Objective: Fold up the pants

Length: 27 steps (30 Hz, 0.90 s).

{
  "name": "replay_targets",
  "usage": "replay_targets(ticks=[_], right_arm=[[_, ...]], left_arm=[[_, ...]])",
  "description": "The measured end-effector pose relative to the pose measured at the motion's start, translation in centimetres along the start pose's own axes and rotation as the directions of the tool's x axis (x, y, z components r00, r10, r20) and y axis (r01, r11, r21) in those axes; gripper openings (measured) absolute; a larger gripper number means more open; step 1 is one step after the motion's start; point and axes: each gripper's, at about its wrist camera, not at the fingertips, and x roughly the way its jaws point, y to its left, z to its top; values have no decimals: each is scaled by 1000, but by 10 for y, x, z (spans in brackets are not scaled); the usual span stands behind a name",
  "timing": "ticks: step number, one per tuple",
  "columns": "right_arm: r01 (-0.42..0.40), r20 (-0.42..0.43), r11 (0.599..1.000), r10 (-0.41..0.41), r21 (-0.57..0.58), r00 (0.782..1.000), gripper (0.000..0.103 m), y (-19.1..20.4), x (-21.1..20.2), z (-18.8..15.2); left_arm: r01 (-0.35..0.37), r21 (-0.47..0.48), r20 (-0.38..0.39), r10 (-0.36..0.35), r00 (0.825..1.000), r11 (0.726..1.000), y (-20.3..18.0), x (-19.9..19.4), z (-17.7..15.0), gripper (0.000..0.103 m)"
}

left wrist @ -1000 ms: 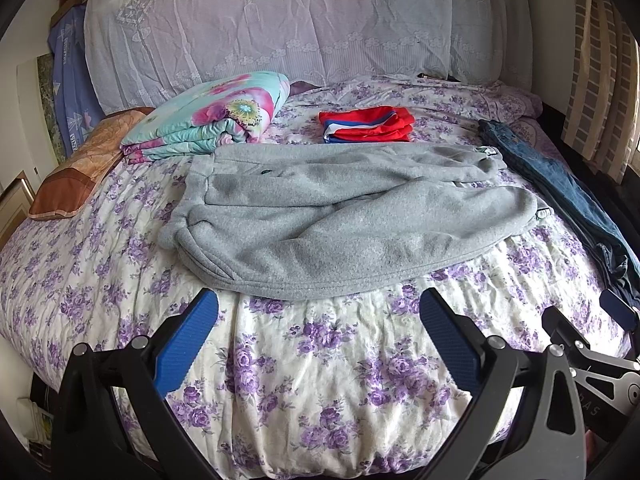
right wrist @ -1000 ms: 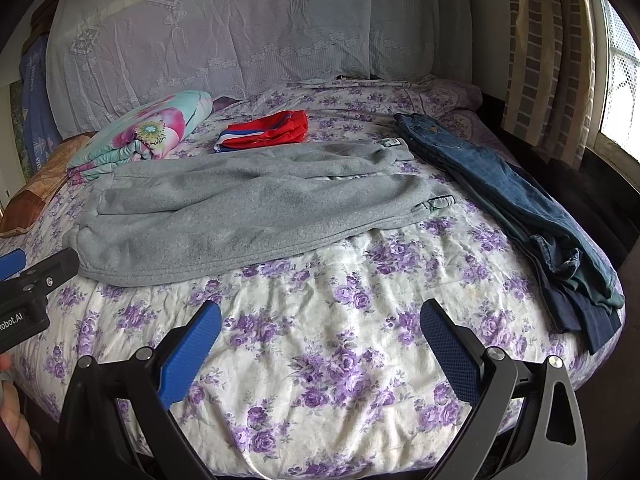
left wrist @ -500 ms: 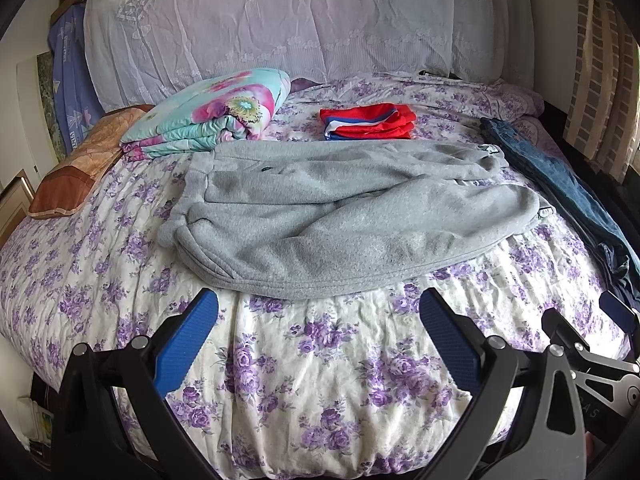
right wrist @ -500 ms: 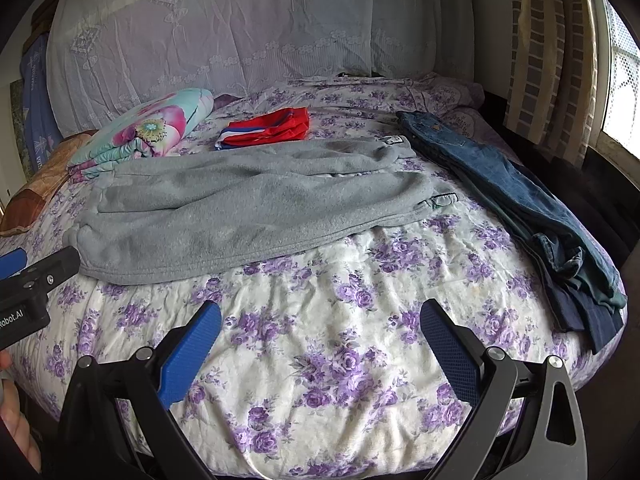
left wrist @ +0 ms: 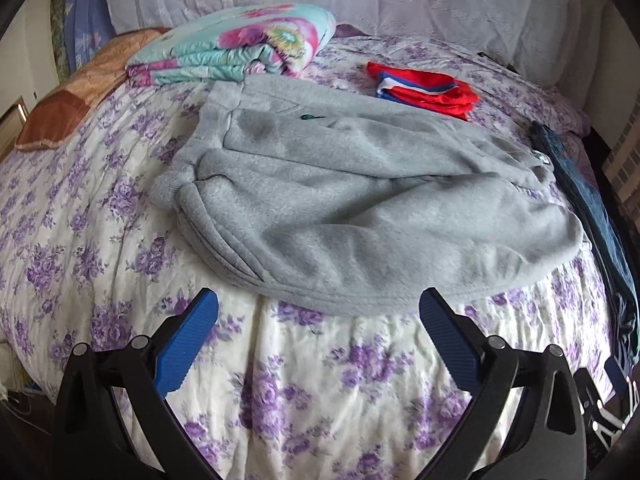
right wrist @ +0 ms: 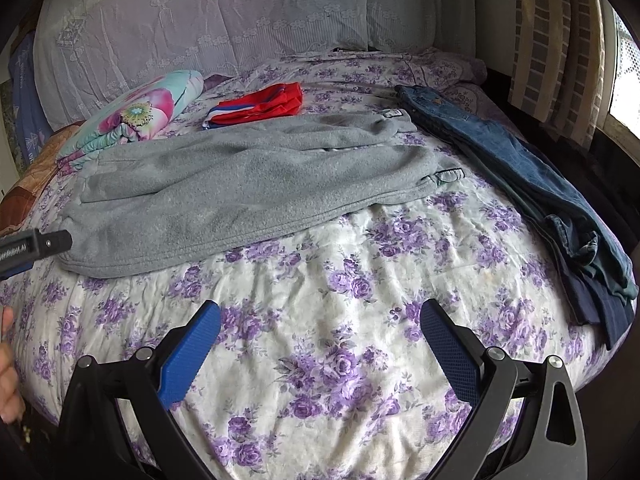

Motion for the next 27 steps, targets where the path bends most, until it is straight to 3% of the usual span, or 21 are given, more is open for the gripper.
replay_targets(ticks=[6, 11, 12, 13, 14, 16, 19, 27], right_arm=[[5, -35, 1000, -5, 10, 999, 100, -4, 17, 1], [8, -61, 1000, -7, 12, 998, 100, -8, 27, 5], [6, -66, 1000, -5, 14, 998, 100, -9, 28, 5], [4, -72, 1000, -3, 15, 997, 100, -11, 30, 7], [1, -77, 1000, 0, 17, 997, 100, -15, 32, 8], [-16, -98, 1000, 18, 25, 995, 100, -25, 36, 14], [-44, -140, 997, 53, 68, 989, 100, -54, 46, 34], [0, -264, 955, 83, 298, 961, 100, -154, 135, 129]], left_arm=[[41, -187, -99, -61, 993, 982, 59, 43, 26, 98], [96, -256, -136, -134, 982, 962, 72, 70, 36, 98], [112, -268, -130, -151, 980, 957, 74, 76, 37, 89], [110, -272, -127, -148, 981, 956, 75, 82, 38, 49], [73, -260, -131, -110, 985, 963, 78, 88, 41, 30], [132, -288, -105, -168, 980, 949, 87, 89, 40, 24], [185, -287, -38, -205, 978, 940, 92, 78, 39, 23], [170, -244, -23, -181, 983, 955, 91, 84, 39, 23]])
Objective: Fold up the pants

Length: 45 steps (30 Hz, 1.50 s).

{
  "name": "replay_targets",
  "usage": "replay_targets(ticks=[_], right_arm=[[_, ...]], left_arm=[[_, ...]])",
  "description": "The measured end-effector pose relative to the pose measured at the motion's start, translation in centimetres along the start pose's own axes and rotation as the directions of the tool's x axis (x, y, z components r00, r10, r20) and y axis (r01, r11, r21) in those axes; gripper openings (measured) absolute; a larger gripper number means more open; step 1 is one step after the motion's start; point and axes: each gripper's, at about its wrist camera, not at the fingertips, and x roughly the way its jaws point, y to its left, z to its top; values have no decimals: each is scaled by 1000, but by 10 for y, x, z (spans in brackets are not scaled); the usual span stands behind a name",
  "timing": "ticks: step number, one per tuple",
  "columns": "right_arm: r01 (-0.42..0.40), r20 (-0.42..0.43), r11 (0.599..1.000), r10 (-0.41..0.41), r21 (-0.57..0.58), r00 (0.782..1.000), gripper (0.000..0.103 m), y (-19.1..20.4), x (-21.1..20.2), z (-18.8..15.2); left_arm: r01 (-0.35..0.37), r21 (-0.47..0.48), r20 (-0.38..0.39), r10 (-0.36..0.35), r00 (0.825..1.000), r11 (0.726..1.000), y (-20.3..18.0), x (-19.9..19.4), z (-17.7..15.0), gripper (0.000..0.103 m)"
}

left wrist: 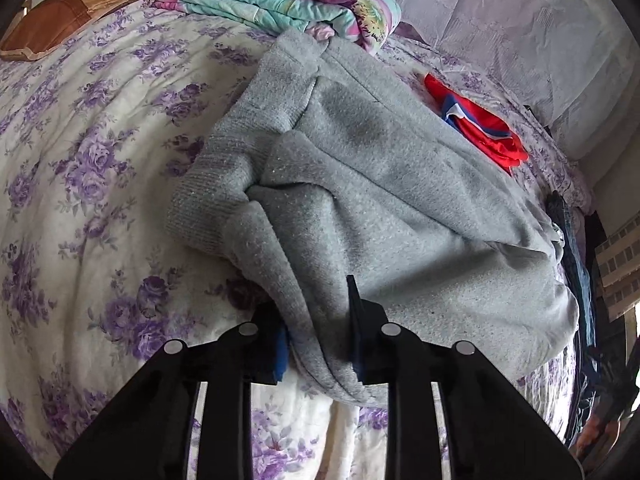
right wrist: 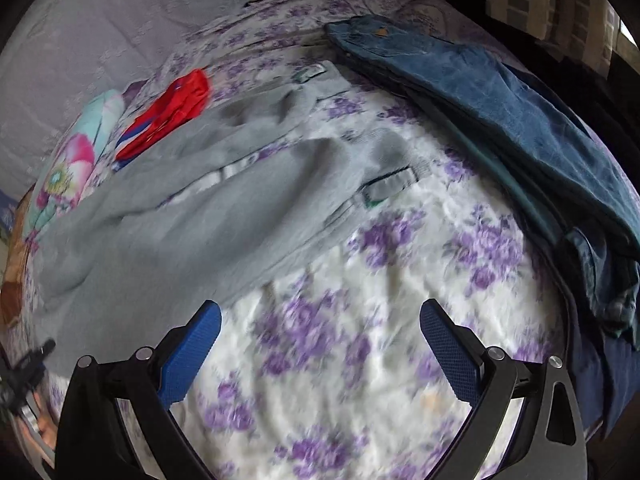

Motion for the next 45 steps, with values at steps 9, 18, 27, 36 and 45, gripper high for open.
replay_targets(ticks=[9, 18, 27, 36, 45], right_arm=[[-154, 0, 968, 157, 198, 988, 57, -32, 79, 54], [-241, 52, 956, 236, 165, 970, 18, -36, 24, 30], [-145, -46, 986, 150, 85, 988, 38, -57, 39, -20], [-1, 27, 998, 3, -60, 1000, 77, -37, -8, 10], [-128, -36, 991, 127, -36, 991, 82, 25, 65, 151]], left_arm=[[-7, 1, -24, 7, 1000, 1000, 4, 5, 2, 24], [-33, 17, 32, 32, 999, 999, 3, -34, -10, 20], [-71, 48, -53, 73, 996, 996, 16, -41, -27, 27], [-178, 106, 118, 165, 979, 978, 10, -119, -15, 63], [-90, 293, -22, 101, 995, 952, -48, -24, 117, 63]])
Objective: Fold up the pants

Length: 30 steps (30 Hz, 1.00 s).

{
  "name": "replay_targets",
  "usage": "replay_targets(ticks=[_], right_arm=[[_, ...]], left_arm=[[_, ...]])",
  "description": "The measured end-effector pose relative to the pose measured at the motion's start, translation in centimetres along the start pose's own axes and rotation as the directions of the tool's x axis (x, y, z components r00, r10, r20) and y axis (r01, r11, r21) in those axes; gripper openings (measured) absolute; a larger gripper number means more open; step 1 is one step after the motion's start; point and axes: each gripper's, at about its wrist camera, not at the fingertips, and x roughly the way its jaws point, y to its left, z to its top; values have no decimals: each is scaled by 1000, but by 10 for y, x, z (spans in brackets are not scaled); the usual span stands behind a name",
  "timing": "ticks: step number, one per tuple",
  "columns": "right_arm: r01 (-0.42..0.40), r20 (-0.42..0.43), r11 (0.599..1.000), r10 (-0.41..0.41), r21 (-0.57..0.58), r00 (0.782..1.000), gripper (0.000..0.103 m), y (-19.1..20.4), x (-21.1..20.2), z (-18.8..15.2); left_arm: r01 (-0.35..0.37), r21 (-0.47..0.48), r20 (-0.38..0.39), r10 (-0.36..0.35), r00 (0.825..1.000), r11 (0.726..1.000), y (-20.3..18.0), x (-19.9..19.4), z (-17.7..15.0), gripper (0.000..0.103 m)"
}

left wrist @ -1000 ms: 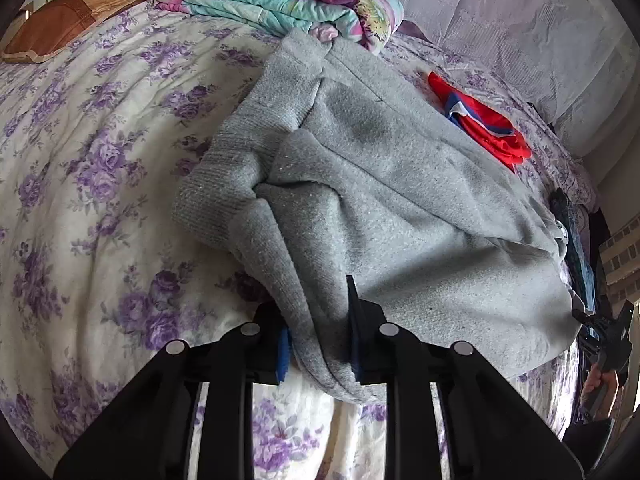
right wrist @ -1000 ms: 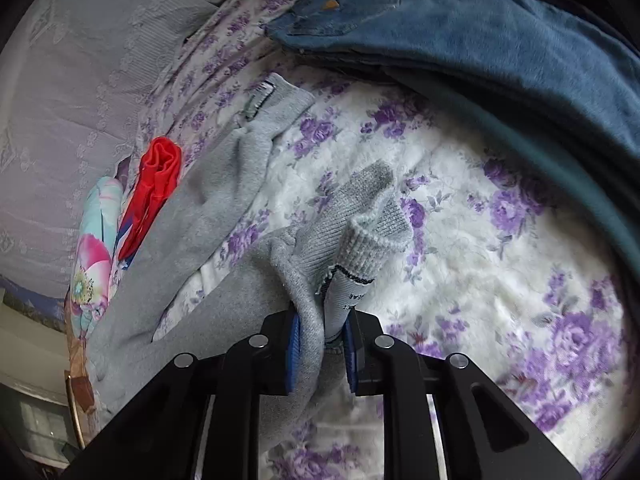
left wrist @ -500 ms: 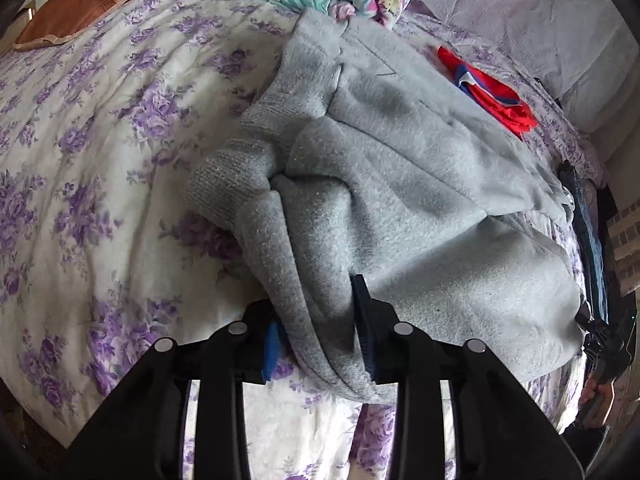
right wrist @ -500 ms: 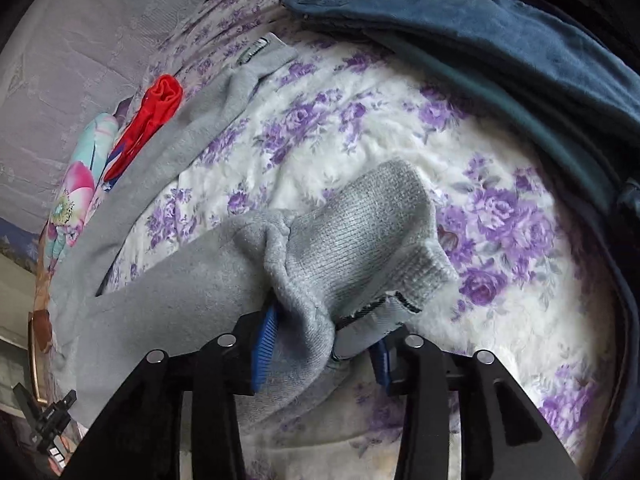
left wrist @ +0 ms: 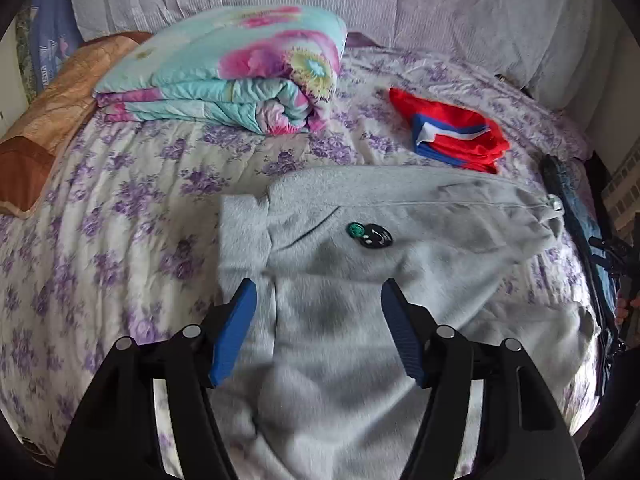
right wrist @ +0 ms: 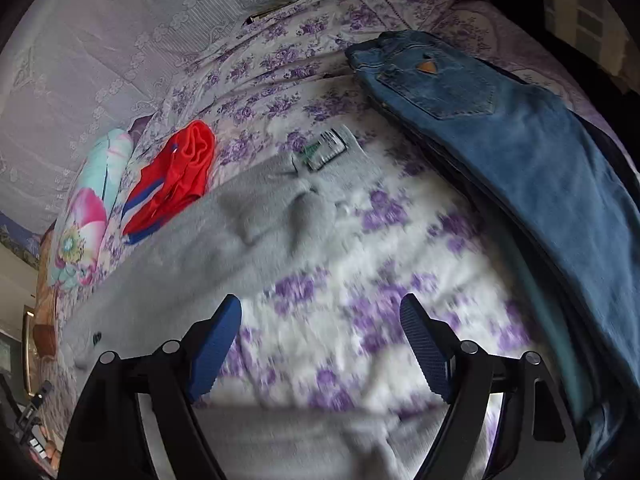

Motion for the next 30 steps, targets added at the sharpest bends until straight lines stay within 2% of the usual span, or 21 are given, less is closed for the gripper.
replay_targets(ticks=[2, 3, 4, 5, 6, 7, 8, 12, 16, 18, 20, 21, 22, 23, 25, 26, 27, 28, 30], right_arm=[[38, -15, 999, -38, 37, 999, 82, 1, 27, 23], [44, -37, 997, -42, 57, 998, 82, -1, 42, 33], [37, -59, 996, -33, 77, 998, 80, -3, 54, 40], [23, -78, 995, -16, 95, 997, 79, -4, 67, 45], [4, -94, 994, 6, 106, 996, 71, -5, 77, 46], [-17, -107, 994, 28, 109, 994, 48, -5, 88, 46], [-27, -120, 994, 40, 106, 992, 26, -4, 98, 44], [-7, -63, 997, 12, 82, 998, 19, 4, 86, 36], [23, -31, 998, -21, 64, 999, 18, 1, 49, 23], [50, -49, 997, -47, 65, 998, 19, -2, 51, 15], [99, -105, 994, -93, 48, 990, 26, -5, 74, 12], [99, -110, 994, -95, 35, 989, 32, -5, 85, 12], [100, -77, 995, -98, 25, 992, 37, -3, 81, 12], [110, -92, 994, -107, 20, 990, 41, 0, 80, 13], [119, -129, 992, -113, 37, 985, 59, 5, 70, 11], [112, -125, 993, -107, 34, 986, 59, 8, 60, 7], [105, -98, 994, -103, 19, 990, 59, 14, 45, -1], [90, -63, 996, -90, -2, 994, 59, 19, 29, -12], [20, -9, 998, -20, -54, 1000, 62, 29, -3, -39]], left_arm=[[-33, -3, -60, 32, 998, 999, 6, 39, 21, 56], [-42, -12, -95, 40, 995, 999, 12, 57, 26, 47], [-55, -27, -128, 52, 990, 998, 18, 73, 31, 39], [-66, -40, -152, 59, 987, 997, 25, 85, 34, 36], [-75, -49, -176, 65, 982, 996, 31, 96, 35, 32], [-82, -65, -201, 67, 977, 995, 38, 107, 36, 27], [-75, -80, -213, 56, 975, 994, 43, 114, 36, 27], [-62, -98, -204, 41, 978, 993, 50, 115, 36, 25], [-50, -90, -175, 33, 984, 995, 55, 106, 28, 20], [-37, -105, -176, 18, 984, 994, 58, 109, 27, 20], [-47, -99, -179, 28, 983, 994, 58, 108, 26, 20], [-58, -84, -180, 42, 983, 995, 55, 109, 27, 20], [-67, -65, -177, 55, 983, 996, 52, 108, 28, 20], [-69, -51, -171, 59, 984, 996, 50, 105, 28, 20], [-53, -29, -159, 47, 986, 998, 47, 94, 27, 21], [-39, -26, -153, 35, 988, 999, 47, 86, 28, 22], [-21, -24, -143, 18, 990, 999, 49, 76, 28, 33], [-14, -19, -122, 11, 992, 1000, 52, 65, 30, 52], [-62, 18, -57, 63, 996, 998, 56, 45, 38, 71]])
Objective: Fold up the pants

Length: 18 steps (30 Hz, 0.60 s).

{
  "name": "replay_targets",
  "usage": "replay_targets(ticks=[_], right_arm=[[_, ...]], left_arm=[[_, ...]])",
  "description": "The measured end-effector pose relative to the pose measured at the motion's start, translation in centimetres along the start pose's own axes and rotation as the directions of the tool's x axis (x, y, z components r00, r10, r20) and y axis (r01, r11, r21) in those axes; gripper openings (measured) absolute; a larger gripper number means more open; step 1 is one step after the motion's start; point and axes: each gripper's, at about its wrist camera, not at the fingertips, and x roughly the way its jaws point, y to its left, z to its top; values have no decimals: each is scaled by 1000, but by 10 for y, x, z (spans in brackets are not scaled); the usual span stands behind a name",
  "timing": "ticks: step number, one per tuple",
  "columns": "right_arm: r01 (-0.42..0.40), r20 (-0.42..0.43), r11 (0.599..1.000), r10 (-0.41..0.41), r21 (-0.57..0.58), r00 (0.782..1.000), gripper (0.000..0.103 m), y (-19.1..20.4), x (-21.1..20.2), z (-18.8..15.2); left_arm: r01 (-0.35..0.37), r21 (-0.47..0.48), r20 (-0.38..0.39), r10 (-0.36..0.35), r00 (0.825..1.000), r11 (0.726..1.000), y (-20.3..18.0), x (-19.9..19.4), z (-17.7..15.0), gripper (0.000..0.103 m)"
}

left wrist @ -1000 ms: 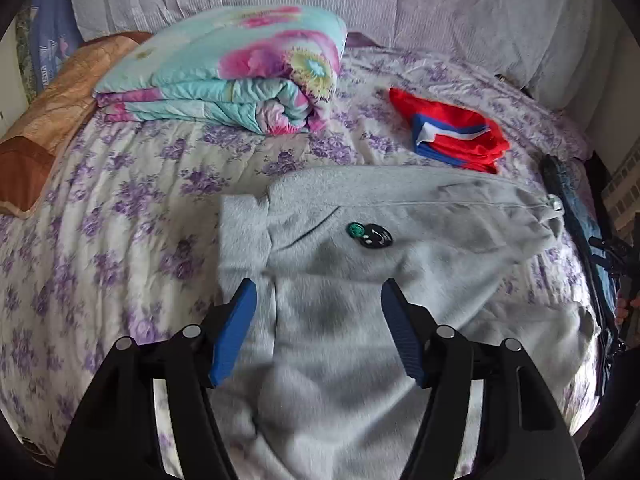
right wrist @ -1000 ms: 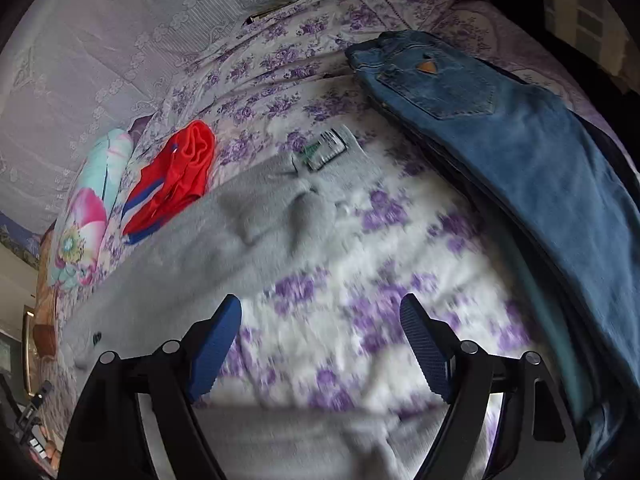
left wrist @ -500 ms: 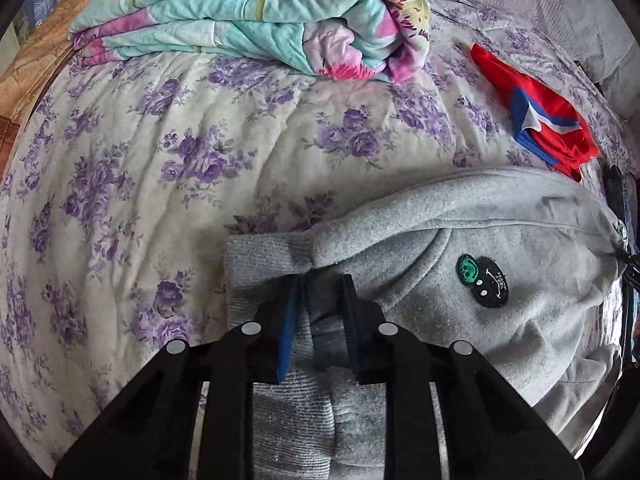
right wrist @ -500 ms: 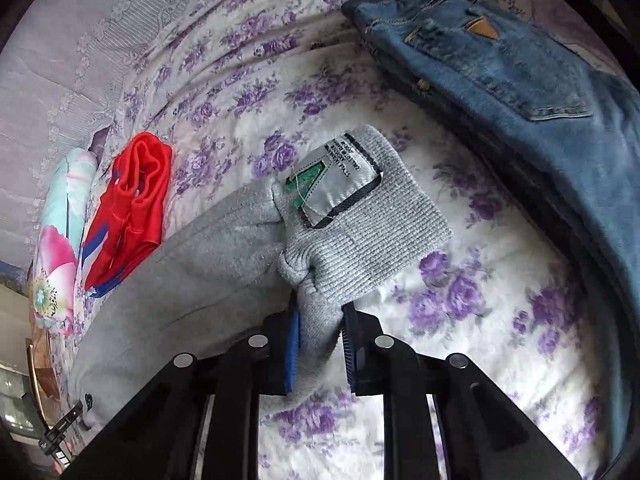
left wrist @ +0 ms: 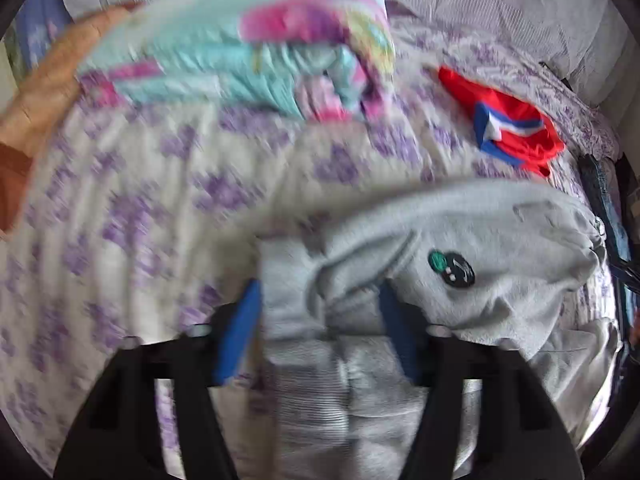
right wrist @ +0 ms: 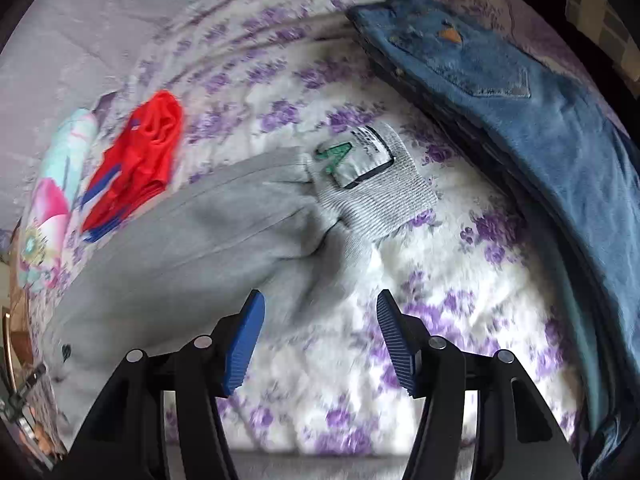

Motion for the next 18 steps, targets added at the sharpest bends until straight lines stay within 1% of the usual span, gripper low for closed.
replay_targets(ticks=[1, 2, 3, 4, 5, 6, 7, 10, 12, 13, 15, 17, 18], right_arm=[[-37, 18, 999, 38, -22, 999, 66, 2, -14, -16], [-66, 29, 997, 67, -40, 997, 67, 5, -26, -32], [-85, 35, 995, 87, -56, 996, 67, 5, -36, -47], [-101, 35, 993, 103, -67, 994, 67, 4, -45, -63], [-111, 32, 991, 114, -72, 993, 67, 6, -51, -74], [-117, 28, 990, 119, -73, 992, 67, 4, -58, -84], [-112, 21, 991, 114, -73, 993, 67, 6, -65, -97], [-72, 20, 994, 74, -81, 997, 67, 7, -85, -119], [-34, 32, 995, 37, -98, 999, 67, 14, -97, -121], [-18, 37, 994, 22, -112, 999, 67, 20, -101, -120], [-1, 43, 988, 8, -153, 999, 68, 36, -103, -117], [-4, 36, 979, 11, -205, 999, 69, 57, -94, -105], [-22, 27, 970, 29, -242, 999, 69, 74, -87, -97]], left_arm=[[-26, 22, 16, 25, 1000, 999, 1, -5, 6, 74], [-29, 38, 23, 28, 999, 999, 4, -8, 13, 74], [-6, 56, 21, 5, 1000, 998, 4, -10, 20, 75], [32, 88, 16, -33, 999, 996, 4, -9, 27, 79], [52, 124, 15, -54, 998, 991, 4, -8, 34, 80], [59, 158, 19, -62, 998, 986, 1, -5, 38, 83], [75, 195, 14, -80, 997, 978, -3, 0, 41, 88], [170, 240, -48, -164, 985, 956, -13, 21, 48, 89], [221, 245, -93, -204, 975, 944, -17, 37, 48, 90], [235, 243, -114, -213, 970, 941, -18, 45, 47, 91], [240, 235, -136, -212, 968, 942, -19, 57, 43, 91], [249, 211, -138, -224, 965, 945, -16, 66, 40, 91], [267, 187, -139, -244, 960, 945, -13, 71, 40, 70]])
